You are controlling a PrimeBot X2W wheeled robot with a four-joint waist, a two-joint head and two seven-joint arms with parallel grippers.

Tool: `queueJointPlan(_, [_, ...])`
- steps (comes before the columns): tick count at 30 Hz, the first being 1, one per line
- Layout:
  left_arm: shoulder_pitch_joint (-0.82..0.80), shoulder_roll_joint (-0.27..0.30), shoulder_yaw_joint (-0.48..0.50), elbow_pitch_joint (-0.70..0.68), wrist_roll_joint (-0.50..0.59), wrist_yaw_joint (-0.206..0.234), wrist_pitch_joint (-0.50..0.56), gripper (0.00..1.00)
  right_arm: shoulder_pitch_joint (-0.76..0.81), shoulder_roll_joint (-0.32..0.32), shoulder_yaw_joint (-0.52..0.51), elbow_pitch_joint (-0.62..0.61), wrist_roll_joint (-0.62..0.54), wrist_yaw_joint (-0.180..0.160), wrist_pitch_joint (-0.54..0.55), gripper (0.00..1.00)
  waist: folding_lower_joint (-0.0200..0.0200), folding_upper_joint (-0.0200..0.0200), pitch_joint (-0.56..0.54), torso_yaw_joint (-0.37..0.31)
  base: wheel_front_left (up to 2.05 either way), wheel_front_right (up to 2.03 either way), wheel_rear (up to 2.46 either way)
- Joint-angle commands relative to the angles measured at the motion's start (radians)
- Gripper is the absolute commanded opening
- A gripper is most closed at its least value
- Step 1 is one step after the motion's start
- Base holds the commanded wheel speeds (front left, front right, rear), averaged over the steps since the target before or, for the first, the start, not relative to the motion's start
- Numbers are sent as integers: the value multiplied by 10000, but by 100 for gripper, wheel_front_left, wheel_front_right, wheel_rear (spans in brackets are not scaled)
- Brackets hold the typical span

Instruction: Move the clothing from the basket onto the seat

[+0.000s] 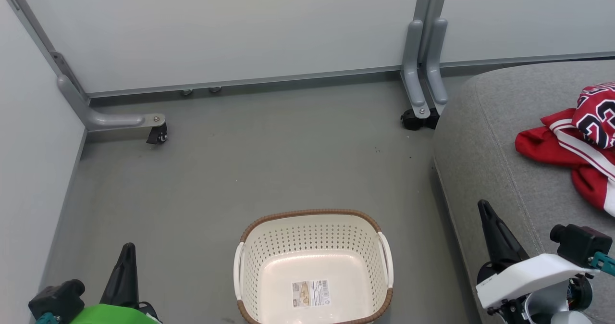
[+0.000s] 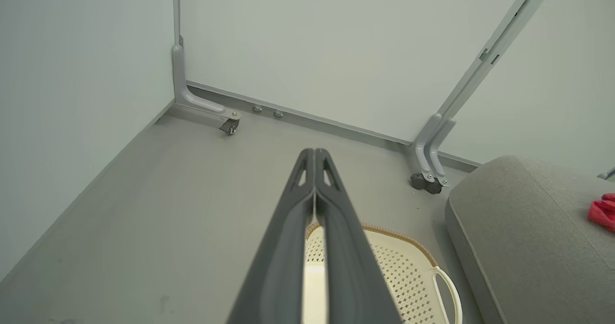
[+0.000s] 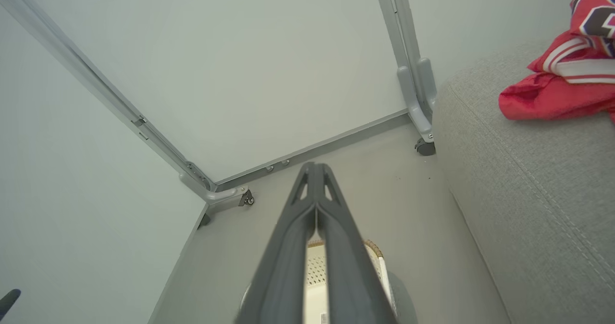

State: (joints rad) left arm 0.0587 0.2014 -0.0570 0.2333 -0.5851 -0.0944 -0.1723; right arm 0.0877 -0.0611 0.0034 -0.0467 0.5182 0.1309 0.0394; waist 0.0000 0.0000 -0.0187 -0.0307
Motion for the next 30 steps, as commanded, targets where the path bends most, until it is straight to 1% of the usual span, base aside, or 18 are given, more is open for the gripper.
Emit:
queueJointPlan(1, [-363,25,154,-113,-450,-47,87,0,-328,-91,-37,-20,490,0,-42,0,0,0,3,5,0,0,0])
queueJointPlan(15, [-645,-277,466,-76,-2402,-121,637,0,-664,-170,-107,549,2703,0,-13,0,0,0,32,45,0,0,0])
queueJointPlan(30, [-905,-553,757,-37,-4174,-180,1140,0,-956,-214,-210,1071,4673,-1,50,0,0,0,62,87,0,0,0])
